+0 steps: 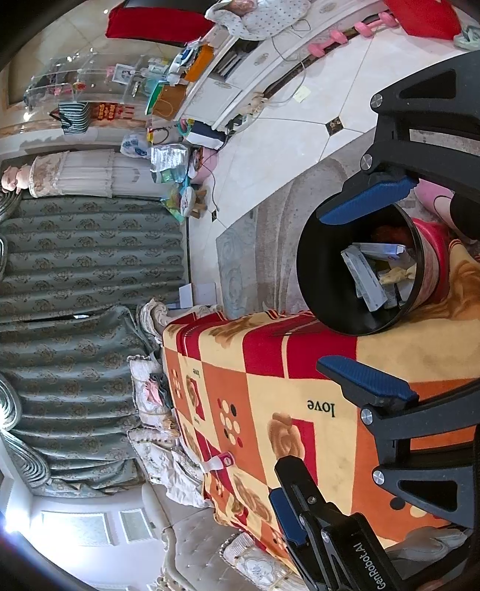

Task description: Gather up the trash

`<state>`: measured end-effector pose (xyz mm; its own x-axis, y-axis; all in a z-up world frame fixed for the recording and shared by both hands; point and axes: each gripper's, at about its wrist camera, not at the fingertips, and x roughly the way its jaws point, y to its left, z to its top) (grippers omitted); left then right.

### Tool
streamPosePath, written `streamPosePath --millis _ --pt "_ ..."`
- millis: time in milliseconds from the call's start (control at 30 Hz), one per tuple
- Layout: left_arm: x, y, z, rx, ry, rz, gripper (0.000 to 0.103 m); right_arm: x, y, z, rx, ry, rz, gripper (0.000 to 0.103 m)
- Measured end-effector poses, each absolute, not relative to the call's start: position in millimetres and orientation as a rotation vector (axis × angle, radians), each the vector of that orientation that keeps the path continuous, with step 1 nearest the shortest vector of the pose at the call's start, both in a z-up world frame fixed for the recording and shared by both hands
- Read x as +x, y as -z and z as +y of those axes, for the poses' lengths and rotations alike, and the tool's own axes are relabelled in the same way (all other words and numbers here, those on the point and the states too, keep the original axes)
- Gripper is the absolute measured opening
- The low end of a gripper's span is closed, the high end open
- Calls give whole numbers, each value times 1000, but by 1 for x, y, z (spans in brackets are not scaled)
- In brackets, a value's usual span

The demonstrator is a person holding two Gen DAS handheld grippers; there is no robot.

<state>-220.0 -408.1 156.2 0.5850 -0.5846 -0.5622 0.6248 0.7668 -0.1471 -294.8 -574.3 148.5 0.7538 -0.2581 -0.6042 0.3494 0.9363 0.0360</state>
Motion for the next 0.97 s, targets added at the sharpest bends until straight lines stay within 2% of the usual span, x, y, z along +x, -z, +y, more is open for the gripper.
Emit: streamPosePath --millis 967 --pt "-209 -147 -405 59 717 684 62 -288 -141 -574 150 332 670 74"
